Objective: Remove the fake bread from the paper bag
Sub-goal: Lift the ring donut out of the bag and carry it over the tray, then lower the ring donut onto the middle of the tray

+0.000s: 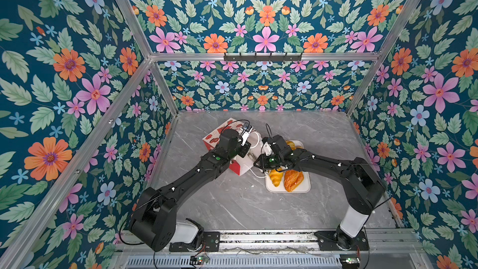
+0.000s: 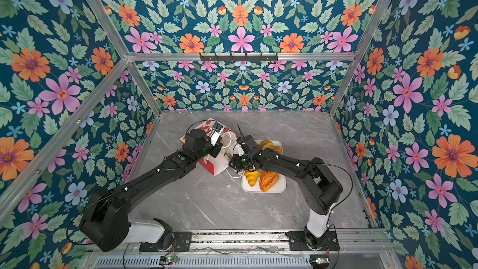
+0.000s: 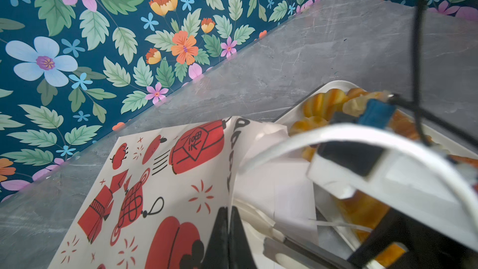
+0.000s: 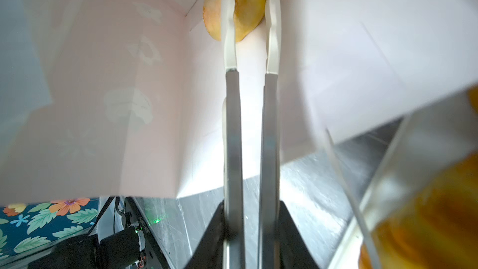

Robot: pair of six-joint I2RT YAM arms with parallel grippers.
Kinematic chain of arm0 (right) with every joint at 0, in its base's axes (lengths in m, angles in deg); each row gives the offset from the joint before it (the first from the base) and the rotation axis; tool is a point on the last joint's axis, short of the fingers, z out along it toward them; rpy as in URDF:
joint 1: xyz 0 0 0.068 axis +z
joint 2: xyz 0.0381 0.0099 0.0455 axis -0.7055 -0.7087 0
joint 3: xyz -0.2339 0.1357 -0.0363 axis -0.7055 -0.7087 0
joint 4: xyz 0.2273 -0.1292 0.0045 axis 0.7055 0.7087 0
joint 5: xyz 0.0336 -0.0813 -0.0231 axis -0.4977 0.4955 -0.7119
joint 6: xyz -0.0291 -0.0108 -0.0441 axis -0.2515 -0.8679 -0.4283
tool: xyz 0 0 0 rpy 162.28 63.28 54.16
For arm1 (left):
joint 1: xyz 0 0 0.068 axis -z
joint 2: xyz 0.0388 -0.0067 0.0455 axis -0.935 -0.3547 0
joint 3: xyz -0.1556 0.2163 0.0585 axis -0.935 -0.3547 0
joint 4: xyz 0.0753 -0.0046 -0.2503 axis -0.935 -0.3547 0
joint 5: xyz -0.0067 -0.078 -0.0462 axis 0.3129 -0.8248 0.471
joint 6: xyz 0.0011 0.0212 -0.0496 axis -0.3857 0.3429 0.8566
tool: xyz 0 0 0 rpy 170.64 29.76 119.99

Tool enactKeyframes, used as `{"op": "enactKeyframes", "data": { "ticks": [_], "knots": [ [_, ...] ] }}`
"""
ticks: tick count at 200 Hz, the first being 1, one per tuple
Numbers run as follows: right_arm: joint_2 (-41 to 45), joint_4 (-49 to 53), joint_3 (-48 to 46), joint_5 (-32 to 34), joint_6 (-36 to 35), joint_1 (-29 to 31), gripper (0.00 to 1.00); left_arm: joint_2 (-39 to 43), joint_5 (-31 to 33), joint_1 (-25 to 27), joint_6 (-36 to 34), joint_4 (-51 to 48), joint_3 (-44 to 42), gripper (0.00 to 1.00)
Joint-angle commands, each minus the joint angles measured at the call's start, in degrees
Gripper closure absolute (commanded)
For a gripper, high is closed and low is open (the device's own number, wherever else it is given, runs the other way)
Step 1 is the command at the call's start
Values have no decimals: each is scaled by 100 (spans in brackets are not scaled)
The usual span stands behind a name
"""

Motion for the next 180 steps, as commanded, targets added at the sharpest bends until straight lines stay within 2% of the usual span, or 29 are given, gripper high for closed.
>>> {"op": "enactKeyframes", "data": {
  "ticks": [1, 71, 180],
  "knots": [
    [332, 20, -222, 82, -99, -10, 93, -57, 92, -1, 42, 185, 48, 100],
    [1702, 205, -1196, 320, -73, -106, 94, -337, 185, -1, 54, 320, 137, 100],
    [3232, 913, -1912, 296, -352, -304, 96, -598, 532, -1, 195, 351, 355, 100]
  ]
}}
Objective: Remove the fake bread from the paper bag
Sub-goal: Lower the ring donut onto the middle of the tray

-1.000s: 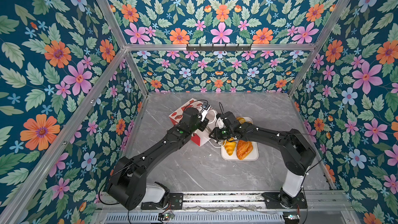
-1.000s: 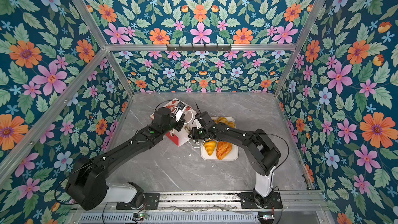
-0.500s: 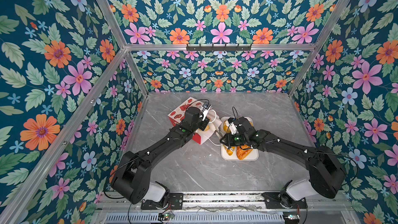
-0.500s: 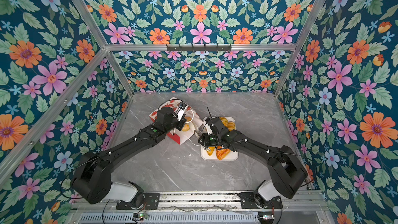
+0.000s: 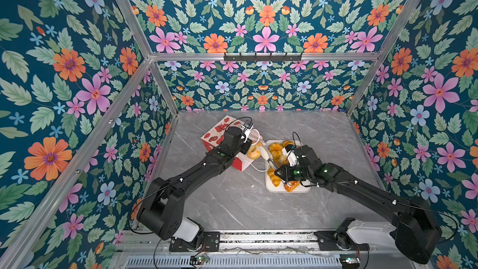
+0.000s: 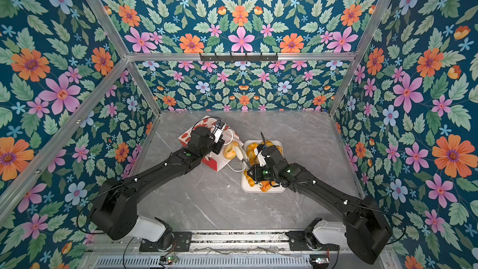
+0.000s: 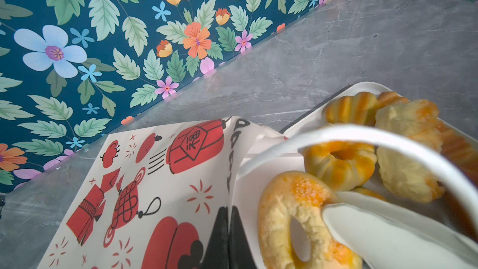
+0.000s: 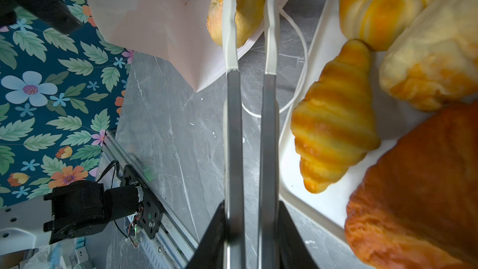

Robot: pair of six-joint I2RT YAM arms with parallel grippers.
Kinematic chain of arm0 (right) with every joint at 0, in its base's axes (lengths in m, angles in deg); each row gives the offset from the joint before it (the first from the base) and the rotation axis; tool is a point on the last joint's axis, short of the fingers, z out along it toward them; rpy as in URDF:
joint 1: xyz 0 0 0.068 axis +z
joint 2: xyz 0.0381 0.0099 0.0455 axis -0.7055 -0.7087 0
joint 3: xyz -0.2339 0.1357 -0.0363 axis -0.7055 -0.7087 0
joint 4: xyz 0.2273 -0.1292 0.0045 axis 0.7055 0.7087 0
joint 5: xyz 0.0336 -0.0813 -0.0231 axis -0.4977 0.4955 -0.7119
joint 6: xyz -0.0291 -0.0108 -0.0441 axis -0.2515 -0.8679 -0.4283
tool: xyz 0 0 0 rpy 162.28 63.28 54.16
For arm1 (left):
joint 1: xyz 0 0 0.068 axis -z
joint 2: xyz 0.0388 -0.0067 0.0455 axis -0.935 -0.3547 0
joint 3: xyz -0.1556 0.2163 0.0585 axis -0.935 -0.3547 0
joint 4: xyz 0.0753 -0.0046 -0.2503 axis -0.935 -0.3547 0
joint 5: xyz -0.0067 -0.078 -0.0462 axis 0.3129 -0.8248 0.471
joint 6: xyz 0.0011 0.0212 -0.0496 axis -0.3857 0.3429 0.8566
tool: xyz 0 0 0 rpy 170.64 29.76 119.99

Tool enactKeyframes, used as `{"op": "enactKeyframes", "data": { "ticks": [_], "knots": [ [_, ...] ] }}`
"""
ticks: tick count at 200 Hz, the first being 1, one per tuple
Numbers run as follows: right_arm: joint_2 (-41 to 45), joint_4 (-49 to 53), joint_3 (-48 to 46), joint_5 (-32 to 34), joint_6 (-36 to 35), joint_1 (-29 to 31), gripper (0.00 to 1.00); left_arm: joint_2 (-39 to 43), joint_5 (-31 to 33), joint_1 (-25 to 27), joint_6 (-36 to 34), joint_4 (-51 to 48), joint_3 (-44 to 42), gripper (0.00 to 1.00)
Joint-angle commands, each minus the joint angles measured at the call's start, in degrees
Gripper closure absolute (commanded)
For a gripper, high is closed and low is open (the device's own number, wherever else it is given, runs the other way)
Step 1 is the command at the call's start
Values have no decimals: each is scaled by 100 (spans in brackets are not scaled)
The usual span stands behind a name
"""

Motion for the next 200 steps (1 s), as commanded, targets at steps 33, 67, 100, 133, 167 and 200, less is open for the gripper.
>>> {"op": "enactKeyframes", "data": {
  "ticks": [33, 67, 100, 133, 167, 200],
  "knots": [
    [866, 440, -259, 102, -186, -99, 97, -107, 233, -1, 124, 166, 123, 100],
    [1547, 972, -419, 337, -208, -107, 97, -136, 288, -10, 157, 191, 132, 100],
    [2129, 1562, -486, 605, -179, -126, 97, -136, 295, -8, 190, 225, 80, 100],
    [2573, 2083, -521, 837, -123, -159, 97, -67, 365, -10, 192, 293, -17, 100],
    [2804, 2394, -582, 928, -81, -191, 97, -31, 398, -10, 194, 324, -84, 100],
    [2942, 2475, -693, 904, 17, -198, 97, 13, 381, -9, 198, 368, -140, 100]
  ]
}}
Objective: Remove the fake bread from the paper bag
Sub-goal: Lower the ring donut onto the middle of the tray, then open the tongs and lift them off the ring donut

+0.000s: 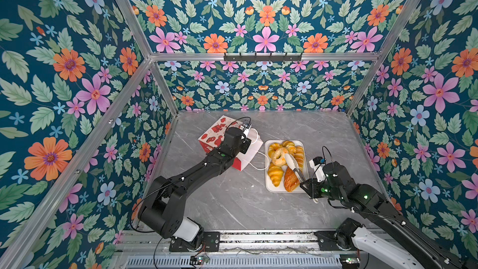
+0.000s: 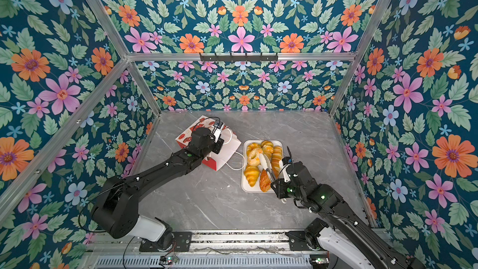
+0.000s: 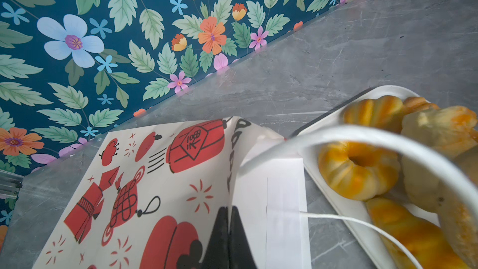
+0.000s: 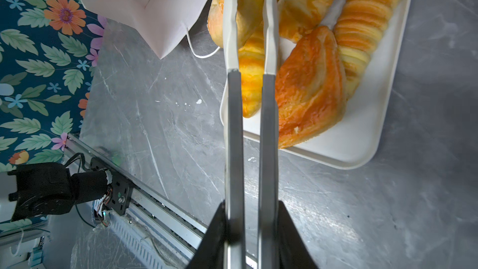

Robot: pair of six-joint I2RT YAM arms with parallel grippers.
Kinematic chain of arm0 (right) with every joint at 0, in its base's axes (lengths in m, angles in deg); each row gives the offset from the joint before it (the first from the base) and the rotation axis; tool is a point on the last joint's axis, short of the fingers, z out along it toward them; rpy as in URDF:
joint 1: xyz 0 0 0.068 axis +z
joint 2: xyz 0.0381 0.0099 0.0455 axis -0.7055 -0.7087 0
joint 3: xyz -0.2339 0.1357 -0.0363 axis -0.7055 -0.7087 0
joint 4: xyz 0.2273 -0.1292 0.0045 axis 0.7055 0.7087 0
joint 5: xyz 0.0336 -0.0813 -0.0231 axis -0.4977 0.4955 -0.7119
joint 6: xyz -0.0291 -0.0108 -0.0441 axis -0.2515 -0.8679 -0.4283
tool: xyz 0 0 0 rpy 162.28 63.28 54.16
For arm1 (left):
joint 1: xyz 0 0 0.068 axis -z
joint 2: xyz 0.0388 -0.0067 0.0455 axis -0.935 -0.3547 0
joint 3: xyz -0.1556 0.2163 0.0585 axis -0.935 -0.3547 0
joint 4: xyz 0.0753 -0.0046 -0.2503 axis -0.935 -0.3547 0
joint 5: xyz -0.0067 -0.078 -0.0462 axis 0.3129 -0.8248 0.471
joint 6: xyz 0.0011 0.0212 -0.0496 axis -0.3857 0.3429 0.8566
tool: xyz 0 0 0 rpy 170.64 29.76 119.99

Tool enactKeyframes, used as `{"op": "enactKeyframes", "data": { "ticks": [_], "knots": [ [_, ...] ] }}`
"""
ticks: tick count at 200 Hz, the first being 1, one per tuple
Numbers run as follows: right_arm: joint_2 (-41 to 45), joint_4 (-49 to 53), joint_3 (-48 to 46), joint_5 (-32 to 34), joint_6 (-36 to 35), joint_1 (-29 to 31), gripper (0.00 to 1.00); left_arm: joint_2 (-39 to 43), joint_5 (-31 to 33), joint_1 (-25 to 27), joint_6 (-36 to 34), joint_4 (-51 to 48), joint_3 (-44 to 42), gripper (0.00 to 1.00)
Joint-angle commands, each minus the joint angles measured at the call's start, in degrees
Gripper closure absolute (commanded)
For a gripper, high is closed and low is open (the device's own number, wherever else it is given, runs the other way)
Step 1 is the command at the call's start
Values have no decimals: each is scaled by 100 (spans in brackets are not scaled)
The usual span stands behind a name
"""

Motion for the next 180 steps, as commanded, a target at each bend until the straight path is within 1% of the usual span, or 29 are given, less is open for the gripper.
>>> {"op": "enactKeyframes", "data": {
  "ticks": [1, 54, 83, 97, 129, 166, 180],
  "knots": [
    [81, 17, -46, 73, 97, 2, 97, 57, 40, -5, 51, 208, -42, 100],
    [17, 27, -256, 69, 191, -9, 97, 87, 5, 0, 74, 274, -148, 100],
    [-39, 191, -260, 203, 236, -6, 95, 118, 22, -6, 79, 309, -187, 100],
    [-50, 274, -252, 243, 256, -6, 90, 118, 24, -14, 78, 318, -196, 100],
    [-42, 571, -165, 379, 342, -10, 76, 110, 15, -17, 94, 335, -205, 100],
    [202, 700, -163, 476, 386, -10, 66, 84, -20, -15, 95, 353, -196, 100],
    [285, 722, -163, 522, 401, -9, 65, 75, -28, -14, 103, 362, -187, 100]
  ]
}}
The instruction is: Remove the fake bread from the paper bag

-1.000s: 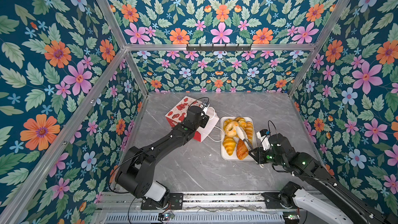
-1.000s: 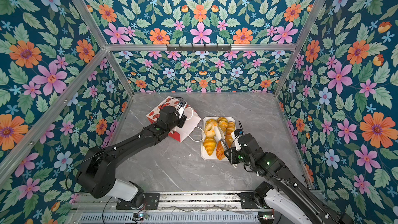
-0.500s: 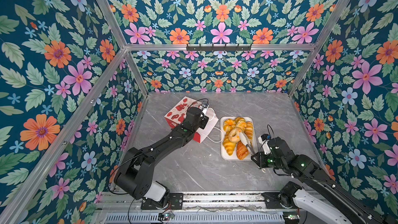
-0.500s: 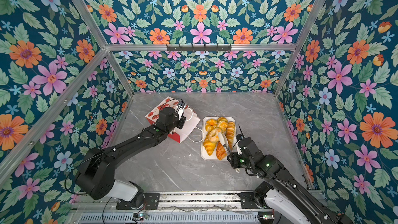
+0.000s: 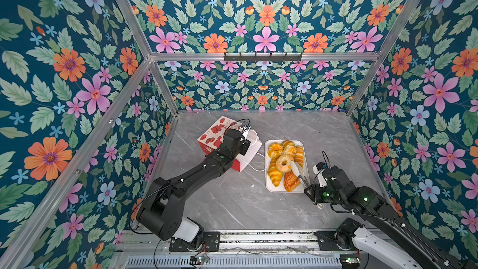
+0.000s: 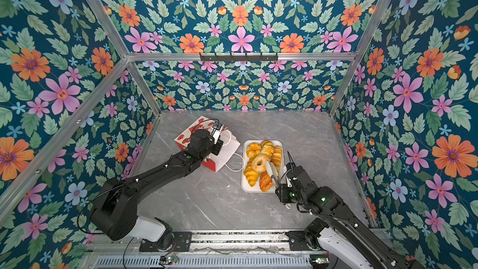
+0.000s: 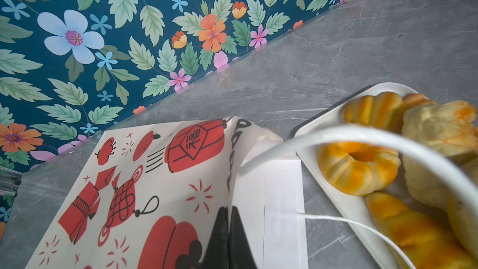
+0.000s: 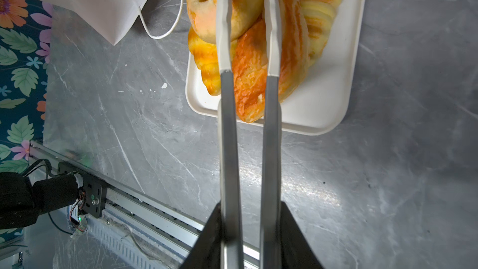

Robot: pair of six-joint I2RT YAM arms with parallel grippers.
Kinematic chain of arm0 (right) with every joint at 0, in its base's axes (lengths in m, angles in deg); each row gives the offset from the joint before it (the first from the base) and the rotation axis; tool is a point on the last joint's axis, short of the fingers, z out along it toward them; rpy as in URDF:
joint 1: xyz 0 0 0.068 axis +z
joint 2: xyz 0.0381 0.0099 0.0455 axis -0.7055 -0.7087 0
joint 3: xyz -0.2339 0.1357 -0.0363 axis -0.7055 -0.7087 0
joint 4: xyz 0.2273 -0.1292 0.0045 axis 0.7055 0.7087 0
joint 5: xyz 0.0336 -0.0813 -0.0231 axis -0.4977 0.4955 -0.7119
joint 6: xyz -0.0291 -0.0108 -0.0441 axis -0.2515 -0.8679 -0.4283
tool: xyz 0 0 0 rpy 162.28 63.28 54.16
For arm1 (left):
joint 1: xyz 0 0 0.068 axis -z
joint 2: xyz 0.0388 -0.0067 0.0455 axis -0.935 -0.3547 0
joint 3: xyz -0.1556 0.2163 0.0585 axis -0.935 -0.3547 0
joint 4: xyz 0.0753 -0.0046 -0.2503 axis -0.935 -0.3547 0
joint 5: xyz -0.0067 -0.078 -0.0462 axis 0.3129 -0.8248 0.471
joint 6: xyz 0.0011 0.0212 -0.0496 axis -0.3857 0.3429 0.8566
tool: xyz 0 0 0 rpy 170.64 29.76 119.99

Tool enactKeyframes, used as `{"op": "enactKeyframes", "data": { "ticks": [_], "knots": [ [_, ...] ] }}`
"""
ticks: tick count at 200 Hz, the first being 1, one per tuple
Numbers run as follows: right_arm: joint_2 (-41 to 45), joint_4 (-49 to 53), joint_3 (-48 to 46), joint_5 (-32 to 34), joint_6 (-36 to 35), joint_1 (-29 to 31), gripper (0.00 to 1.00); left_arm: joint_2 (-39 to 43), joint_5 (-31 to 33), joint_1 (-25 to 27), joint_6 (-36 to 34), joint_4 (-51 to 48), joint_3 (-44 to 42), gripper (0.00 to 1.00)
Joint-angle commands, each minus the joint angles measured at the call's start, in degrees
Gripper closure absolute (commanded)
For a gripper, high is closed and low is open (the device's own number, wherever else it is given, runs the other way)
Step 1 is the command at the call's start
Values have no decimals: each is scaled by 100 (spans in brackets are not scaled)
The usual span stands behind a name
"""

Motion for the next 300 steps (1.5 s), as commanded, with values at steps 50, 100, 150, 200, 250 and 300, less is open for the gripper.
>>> {"op": "enactKeyframes", "data": {
  "ticks": [50, 100, 150, 200, 250, 300],
  "knots": [
    [283, 74, 80, 333, 84, 3, 60, 6, -18, -14, 86, 183, 25, 100],
    [732, -79, 203, 1056, 56, -2, 62, 105, 97, -19, 92, 170, 25, 100],
    [-38, -231, 476, 2535, -429, -82, 68, 287, 305, -19, 155, 56, 131, 100],
    [-1495, -1284, 625, 1850, -1118, -2044, 68, 539, 536, -19, 305, -309, 415, 100],
    [-3407, -1702, 1298, 1457, -1449, -3242, 68, 834, 392, -19, 444, -436, 512, 100],
    [-4851, -1883, 2112, 1749, -1500, -3518, 66, 907, 378, -19, 463, -488, 534, 100]
  ]
}}
